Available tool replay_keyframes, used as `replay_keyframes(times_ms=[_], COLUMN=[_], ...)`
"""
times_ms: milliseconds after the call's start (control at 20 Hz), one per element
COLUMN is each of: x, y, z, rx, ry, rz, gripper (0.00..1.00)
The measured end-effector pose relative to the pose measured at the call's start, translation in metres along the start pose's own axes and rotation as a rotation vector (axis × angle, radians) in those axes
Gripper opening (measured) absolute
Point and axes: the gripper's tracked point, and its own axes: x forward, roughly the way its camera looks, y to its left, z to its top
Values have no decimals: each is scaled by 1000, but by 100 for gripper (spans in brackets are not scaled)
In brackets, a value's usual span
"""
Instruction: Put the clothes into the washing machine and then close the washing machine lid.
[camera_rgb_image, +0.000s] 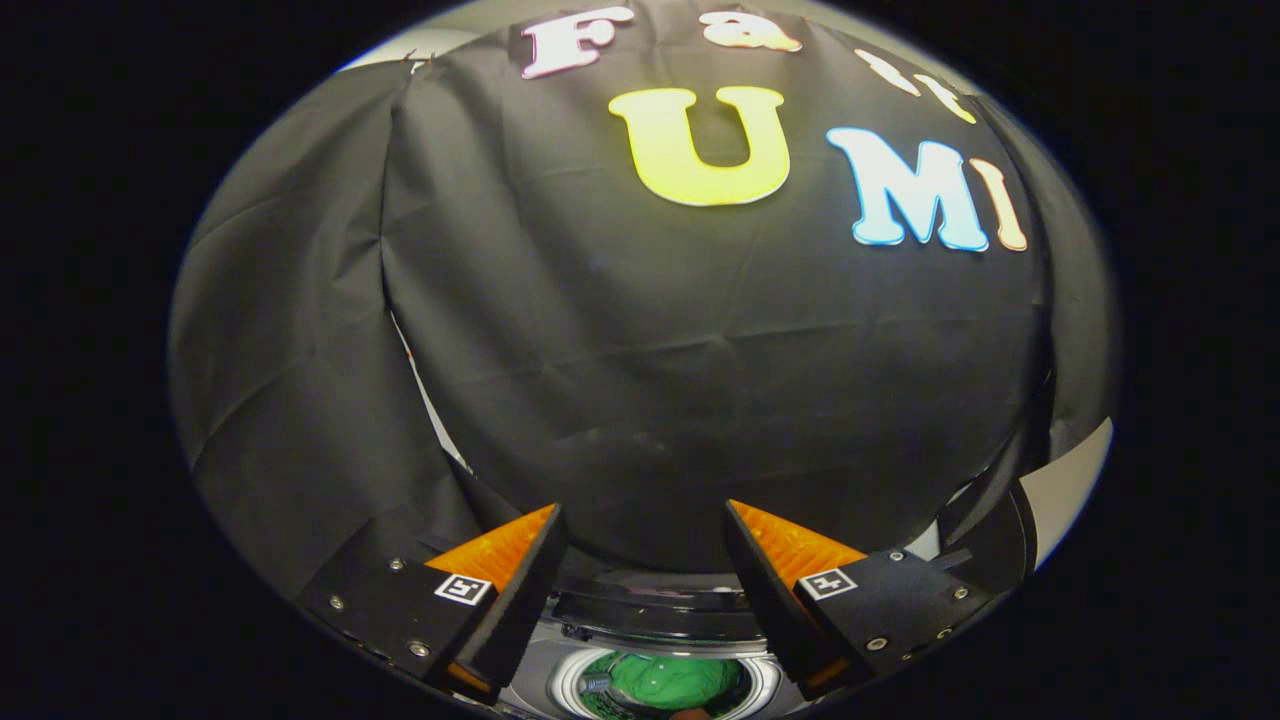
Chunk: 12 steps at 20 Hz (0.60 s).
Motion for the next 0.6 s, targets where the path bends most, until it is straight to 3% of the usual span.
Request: replay_keyframes(times_ms=[350, 600], x=[28, 26], y=[-2, -2], z=[-33, -38], rx=[60, 54], ry=[225, 241], rz=[-38, -30], gripper=[96, 96])
